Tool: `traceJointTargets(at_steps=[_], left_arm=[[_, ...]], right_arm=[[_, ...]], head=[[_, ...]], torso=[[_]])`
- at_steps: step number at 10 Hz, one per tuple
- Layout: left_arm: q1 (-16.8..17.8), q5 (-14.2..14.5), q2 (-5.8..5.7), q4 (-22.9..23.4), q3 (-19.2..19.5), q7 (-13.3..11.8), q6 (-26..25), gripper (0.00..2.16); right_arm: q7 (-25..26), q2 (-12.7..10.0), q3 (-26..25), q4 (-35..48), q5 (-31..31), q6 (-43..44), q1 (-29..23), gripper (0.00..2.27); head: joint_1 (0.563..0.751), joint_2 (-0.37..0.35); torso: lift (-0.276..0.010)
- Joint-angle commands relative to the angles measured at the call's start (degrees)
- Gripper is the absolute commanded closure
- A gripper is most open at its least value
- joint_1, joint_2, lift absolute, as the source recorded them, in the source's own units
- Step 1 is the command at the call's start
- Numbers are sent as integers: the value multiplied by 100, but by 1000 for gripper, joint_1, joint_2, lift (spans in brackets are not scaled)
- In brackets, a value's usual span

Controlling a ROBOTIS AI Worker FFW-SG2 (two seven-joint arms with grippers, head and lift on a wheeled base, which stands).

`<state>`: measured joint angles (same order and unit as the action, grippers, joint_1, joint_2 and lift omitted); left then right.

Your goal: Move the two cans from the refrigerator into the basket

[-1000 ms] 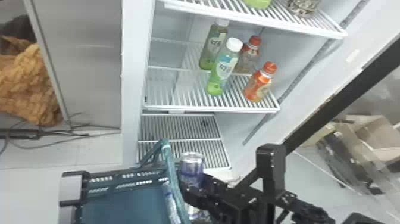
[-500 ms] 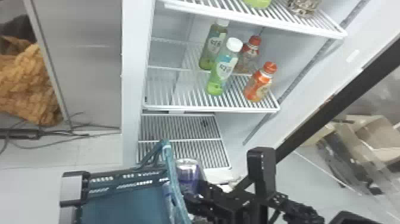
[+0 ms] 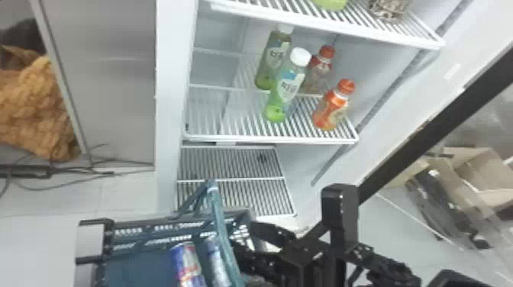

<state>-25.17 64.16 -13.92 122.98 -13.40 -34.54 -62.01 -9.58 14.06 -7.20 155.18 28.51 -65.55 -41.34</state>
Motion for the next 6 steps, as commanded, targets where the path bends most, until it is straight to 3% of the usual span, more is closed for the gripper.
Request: traceJointTargets(at_steps=[1, 3, 6], left_arm=[[0, -6, 4, 0, 4, 0, 0, 1211], [0, -6, 4, 0, 4, 0, 0, 1211], [14, -52, 4, 0, 27, 8, 0, 1211]], right_arm=[[0, -17, -23, 127, -268, 425, -71, 504], [53, -53, -115, 267, -531, 846, -127, 504], [237, -70, -35, 197, -645, 2548, -366, 498]], head=[[695, -350], [695, -350], [695, -350]], torso=[[-276], [-276], [-276]])
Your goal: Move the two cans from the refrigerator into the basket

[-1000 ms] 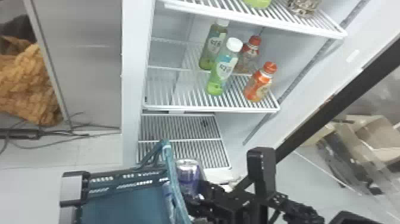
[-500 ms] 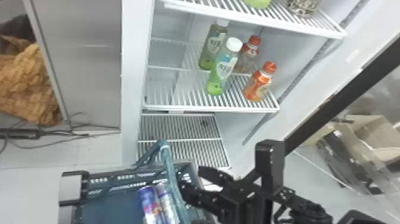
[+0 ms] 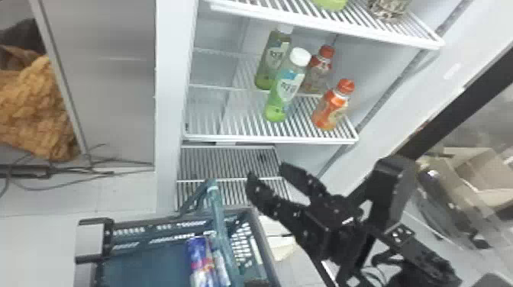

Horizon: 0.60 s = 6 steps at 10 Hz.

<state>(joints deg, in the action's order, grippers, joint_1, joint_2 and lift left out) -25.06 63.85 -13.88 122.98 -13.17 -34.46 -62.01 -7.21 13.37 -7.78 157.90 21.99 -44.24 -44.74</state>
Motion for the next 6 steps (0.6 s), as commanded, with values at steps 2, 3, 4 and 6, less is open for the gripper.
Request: traceJointTargets(at_steps=[2, 3, 4, 6], left_arm=[[3, -44, 0, -42, 14, 9, 0, 1211], [-11, -55, 0, -42, 26, 9, 14, 1211], [-11, -67, -9, -42, 26, 9, 14, 1211], [-11, -90, -9, -42, 14, 9, 14, 1211]], right_arm=[[133, -1, 149, -399, 6, 1879, -124, 502], [203, -10, 207, -595, 6, 2413, -138, 502], [282, -28, 275, -806, -5, 2892, -166, 499], [440, -98, 367, -1158, -154, 3609, -222, 498]], head=[[695, -350], [695, -350], [695, -350], [695, -350]], torso=[[-276], [-276], [-276], [-276]])
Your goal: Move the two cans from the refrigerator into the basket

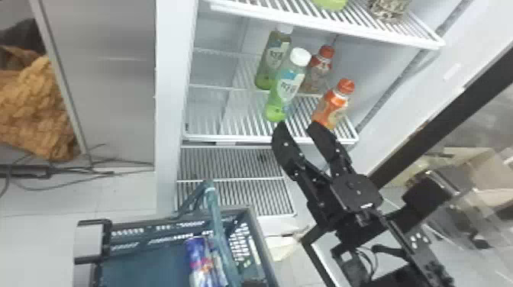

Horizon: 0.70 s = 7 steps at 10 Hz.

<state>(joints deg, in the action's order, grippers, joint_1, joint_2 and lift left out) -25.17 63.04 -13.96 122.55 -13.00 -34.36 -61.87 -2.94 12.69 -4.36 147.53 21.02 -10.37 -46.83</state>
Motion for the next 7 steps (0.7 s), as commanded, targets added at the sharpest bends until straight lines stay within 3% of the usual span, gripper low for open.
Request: traceJointTargets(at_steps=[1, 7], left_arm=[[0, -20, -1, 0, -3, -1, -14, 1211], [0, -54, 8, 0, 9, -1, -56, 1211]], right_arm=[[48, -56, 59, -346, -137, 489, -41, 498], [400, -284, 81, -740, -514, 1431, -547, 498]], head=[[695, -350], [695, -350]], torso=[[-276], [-276]])
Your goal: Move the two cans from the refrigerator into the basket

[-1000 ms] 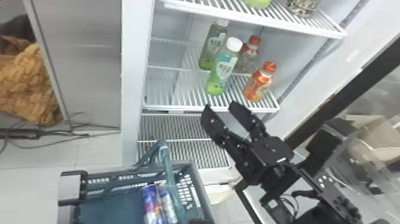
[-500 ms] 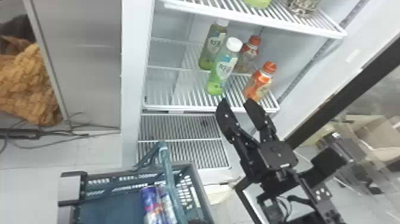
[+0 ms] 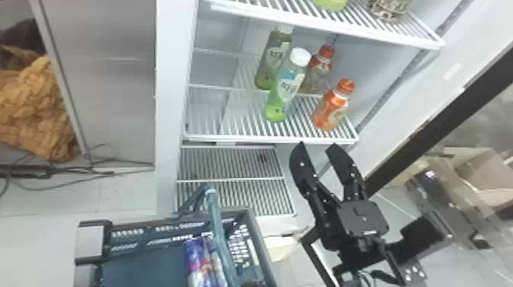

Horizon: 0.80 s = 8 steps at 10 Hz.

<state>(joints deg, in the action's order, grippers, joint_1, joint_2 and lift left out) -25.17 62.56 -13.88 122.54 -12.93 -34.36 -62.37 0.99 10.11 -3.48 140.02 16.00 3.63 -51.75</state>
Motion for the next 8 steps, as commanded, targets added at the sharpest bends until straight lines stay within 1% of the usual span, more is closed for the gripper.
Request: traceJointTargets(at_steps=[1, 3, 8], left_arm=[[-14, -6, 8, 1, 2, 0, -6, 1211], [-28, -17, 8, 1, 2, 0, -6, 1211], [-28, -17, 8, 1, 2, -9, -6, 1211]], right_arm=[[24, -71, -18, 81, -34, 59, -197, 498], [33, -115, -64, 123, -69, 129, -295, 498], [24, -115, -64, 95, -57, 143, -281, 496]], head=[[695, -350], [695, -350], [695, -350]], torso=[[-276], [-276], [-276]])
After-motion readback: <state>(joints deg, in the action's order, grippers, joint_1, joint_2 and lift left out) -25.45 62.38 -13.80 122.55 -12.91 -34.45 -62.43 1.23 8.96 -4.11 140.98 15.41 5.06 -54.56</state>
